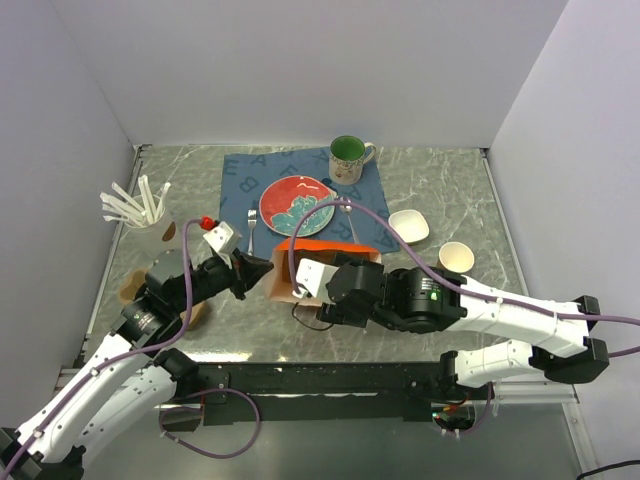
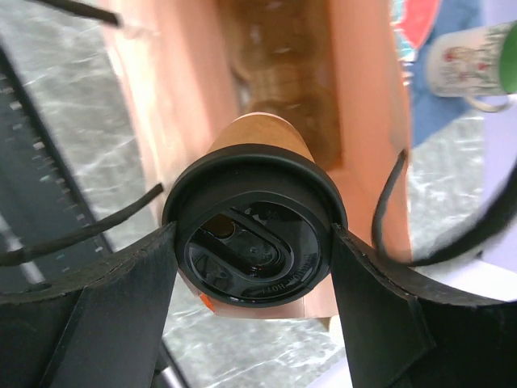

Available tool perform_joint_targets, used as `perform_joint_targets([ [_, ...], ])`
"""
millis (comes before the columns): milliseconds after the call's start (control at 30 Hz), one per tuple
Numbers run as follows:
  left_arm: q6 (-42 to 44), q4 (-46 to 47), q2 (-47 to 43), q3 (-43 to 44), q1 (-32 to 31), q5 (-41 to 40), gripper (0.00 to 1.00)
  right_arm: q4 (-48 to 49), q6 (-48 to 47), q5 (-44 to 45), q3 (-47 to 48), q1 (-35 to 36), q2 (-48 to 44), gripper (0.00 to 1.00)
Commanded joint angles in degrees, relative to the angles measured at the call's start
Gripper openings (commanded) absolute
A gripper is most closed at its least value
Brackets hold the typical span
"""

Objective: Pack the takeout coffee

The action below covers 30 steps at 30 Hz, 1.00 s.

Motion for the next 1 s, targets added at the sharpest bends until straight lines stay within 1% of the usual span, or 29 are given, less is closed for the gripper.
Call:
perform_joint_targets([
  [0, -0.91, 0.20, -0.60, 0.51, 0.03, 2.68, 0.01, 4.68, -4.79, 5.92, -1.13, 0.43, -1.12, 0.50],
  [100, -2.84, 1.07, -0.60, 0.25, 0.03, 3.12, 0.01, 6.26, -7.96, 4.96, -1.84, 0.34, -0.94, 0.50],
  [200, -5.30, 2.74, -2.00, -1.15, 0.03, 3.12, 0.01, 7.05, -11.04, 2.07, -1.84, 0.34, -0.16, 0.50],
  [333, -7.85, 4.15, -3.15, -3.00, -0.06, 2.24, 0.01, 6.70, -12.81, 2.23, -1.05, 0.34, 2.57, 0.50],
  [533, -8.04, 3.45, -4.03, -4.06, -0.06, 1.98, 0.01, 8.37, -15.62, 1.01, -1.31, -0.71, 4.42, 0.50],
  [733, -8.47, 2.92, -4.82, -4.41, -0.06, 2.59, 0.01, 12.67, -17.64, 0.83, -5.00, -2.65, 5.03, 0.50],
  [967, -9.18, 3.28, -5.43, -5.37, -0.06, 3.21, 0.01, 17.43, -22.64, 1.09, -9.40, -6.60, 4.24, 0.50],
])
